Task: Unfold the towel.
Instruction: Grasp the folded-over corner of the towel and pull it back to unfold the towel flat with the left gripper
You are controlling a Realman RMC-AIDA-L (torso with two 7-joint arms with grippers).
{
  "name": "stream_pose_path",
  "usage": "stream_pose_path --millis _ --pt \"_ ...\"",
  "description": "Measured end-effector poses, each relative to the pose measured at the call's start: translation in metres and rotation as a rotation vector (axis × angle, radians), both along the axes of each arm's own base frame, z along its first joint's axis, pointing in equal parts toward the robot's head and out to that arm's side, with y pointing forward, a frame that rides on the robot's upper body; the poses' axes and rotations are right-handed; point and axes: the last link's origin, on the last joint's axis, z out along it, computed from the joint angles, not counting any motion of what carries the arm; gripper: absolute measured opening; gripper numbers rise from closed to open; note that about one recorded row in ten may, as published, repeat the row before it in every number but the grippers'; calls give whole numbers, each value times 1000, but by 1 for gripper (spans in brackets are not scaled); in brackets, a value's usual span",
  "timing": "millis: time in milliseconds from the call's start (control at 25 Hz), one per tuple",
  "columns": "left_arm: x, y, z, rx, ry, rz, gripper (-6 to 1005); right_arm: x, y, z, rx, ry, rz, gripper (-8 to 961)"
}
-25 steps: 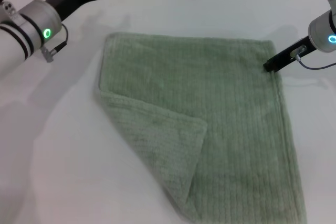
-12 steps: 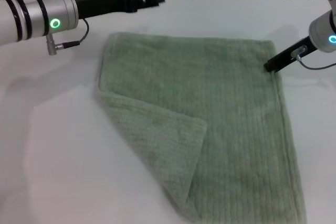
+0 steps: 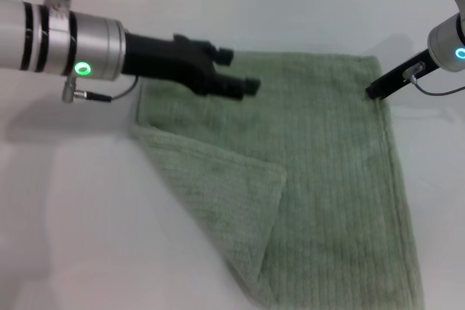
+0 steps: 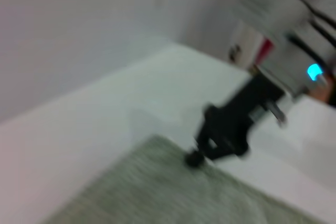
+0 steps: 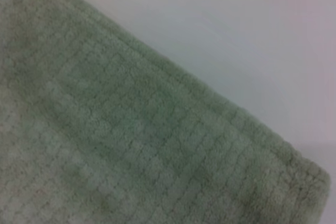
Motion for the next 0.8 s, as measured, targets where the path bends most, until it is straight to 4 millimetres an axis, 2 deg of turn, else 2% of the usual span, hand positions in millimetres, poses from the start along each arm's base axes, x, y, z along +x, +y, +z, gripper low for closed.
stream_pose_path --millis 80,320,400,800 --pt "3 -8 -11 -58 51 -50 860 0 0 0 1 0 0 45" --pt "7 -13 -21 -108 94 -89 860 -1 0 0 -2 -4 4 47" --pt "8 -18 -31 -153 145 -123 860 -1 0 0 -3 -5 4 48" --pt "10 -22 -41 -169 161 -141 861 -1 -1 0 -11 -4 1 52"
